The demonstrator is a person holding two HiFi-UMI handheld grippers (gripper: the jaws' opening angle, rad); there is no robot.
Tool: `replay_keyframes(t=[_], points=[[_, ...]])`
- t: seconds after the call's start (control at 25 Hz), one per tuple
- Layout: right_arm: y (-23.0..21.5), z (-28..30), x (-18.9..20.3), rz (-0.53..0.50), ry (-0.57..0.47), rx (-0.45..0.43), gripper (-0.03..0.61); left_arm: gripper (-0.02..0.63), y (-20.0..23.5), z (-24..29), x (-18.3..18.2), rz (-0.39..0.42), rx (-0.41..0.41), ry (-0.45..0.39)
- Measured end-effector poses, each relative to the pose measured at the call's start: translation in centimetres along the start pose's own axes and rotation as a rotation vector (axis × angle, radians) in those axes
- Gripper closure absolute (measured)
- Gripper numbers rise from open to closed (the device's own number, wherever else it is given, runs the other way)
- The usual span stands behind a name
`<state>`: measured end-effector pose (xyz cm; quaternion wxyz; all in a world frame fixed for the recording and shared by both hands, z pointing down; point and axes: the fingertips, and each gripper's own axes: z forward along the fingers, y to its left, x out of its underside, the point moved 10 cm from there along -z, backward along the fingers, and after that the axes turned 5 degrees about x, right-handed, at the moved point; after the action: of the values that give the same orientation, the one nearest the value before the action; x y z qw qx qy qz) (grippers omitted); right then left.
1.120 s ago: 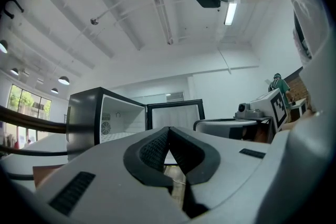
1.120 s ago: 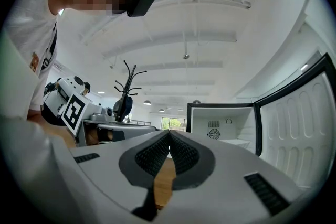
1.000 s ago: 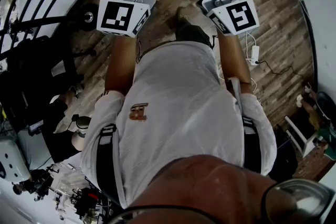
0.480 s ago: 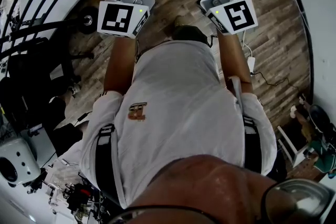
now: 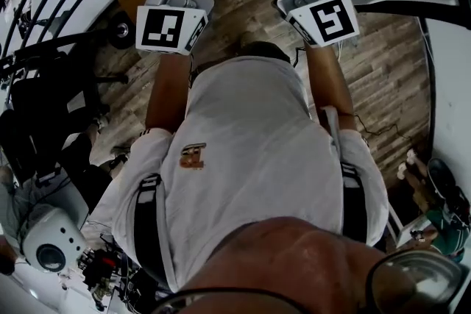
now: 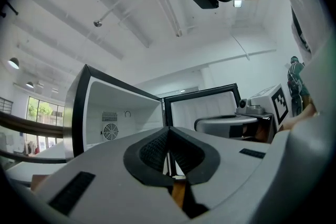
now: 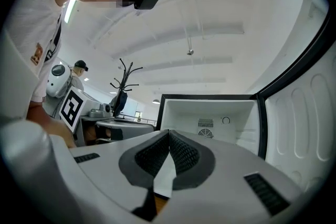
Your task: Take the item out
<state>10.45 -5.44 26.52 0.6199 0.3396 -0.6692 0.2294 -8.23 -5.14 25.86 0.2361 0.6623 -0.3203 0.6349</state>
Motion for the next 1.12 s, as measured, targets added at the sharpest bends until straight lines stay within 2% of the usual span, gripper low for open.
replay_keyframes(t=[0.28,0.48,0.6,1.0,1.12], points=[[-1.4,-0.7,0.7,0.0,0.006,-0.014,0.545,0.595,-1.1,1.0,0.5,0.0,-0.032,0.002],[-3.8,0.7,1.3,0.002,0.012,-0.023,0.545,0.595,-0.2,3.3,0.9,0.0,-0.049,0.014],[-2.9,0.9,0.6,-0.016,0.017,-0.022,0.545,0.595,0.0,2.4,0.1,0.006,-0.05,0.003],[-7.5,5.7,2.4,-0.022,0.023,-0.008,0.545,0.595,4.0,7.7,2.3,-0.006,-0.067,0.024],[-7.9,6.8,3.2,-0.031,0.055,0.004,0.545,0.595,4.9,8.5,3.1,-0.01,-0.06,0.03]])
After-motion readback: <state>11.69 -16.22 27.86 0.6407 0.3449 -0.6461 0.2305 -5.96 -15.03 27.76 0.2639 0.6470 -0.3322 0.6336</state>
